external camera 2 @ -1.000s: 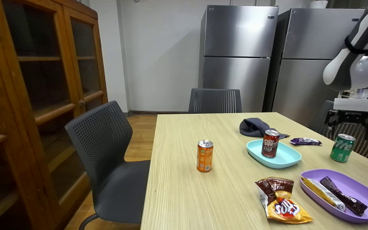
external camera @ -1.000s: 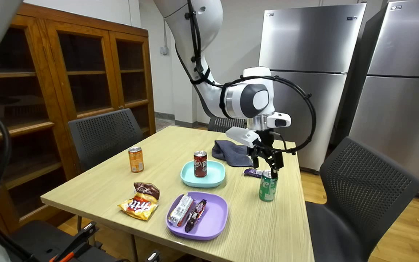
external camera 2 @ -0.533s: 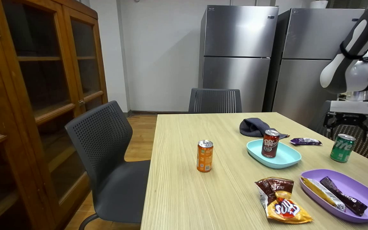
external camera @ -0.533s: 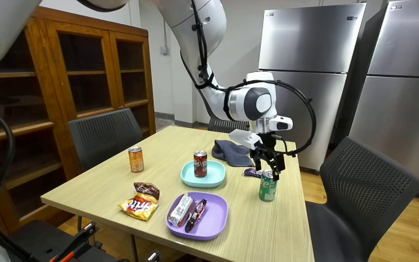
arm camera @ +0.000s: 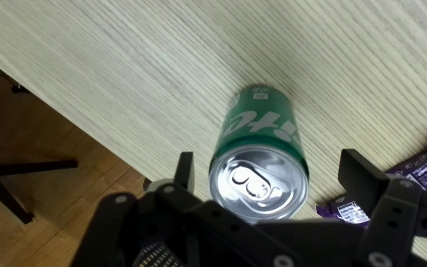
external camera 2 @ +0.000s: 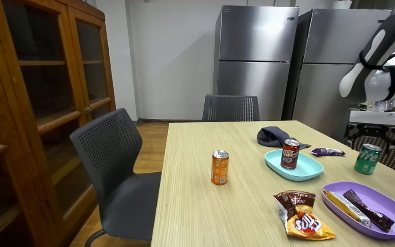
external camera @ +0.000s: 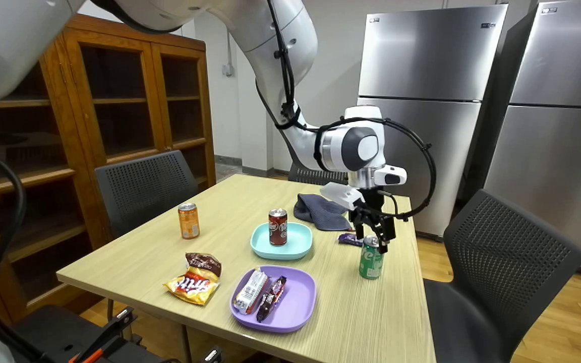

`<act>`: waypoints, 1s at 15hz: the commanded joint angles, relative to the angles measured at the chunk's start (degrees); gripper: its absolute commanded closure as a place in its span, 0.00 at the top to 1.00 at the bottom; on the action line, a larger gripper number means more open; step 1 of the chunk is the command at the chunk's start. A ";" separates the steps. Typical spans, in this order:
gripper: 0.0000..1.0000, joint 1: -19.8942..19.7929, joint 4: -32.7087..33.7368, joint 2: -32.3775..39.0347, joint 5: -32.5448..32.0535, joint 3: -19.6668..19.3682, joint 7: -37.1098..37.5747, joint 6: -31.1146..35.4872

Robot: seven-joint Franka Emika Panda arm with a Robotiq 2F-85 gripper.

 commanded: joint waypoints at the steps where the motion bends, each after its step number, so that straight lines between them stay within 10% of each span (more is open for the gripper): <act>1: 1.00 -0.67 3.43 1.73 0.74 0.22 1.00 -2.96; 6: 1.00 -0.97 4.17 2.24 0.78 0.26 0.87 -3.34; 7: 0.75 -1.18 4.05 2.21 0.88 0.46 0.53 -2.65; 12: 0.41 -1.45 3.88 1.85 1.12 0.65 0.13 -2.62; 15: 0.40 -1.43 3.48 1.52 1.14 0.68 -0.05 -2.38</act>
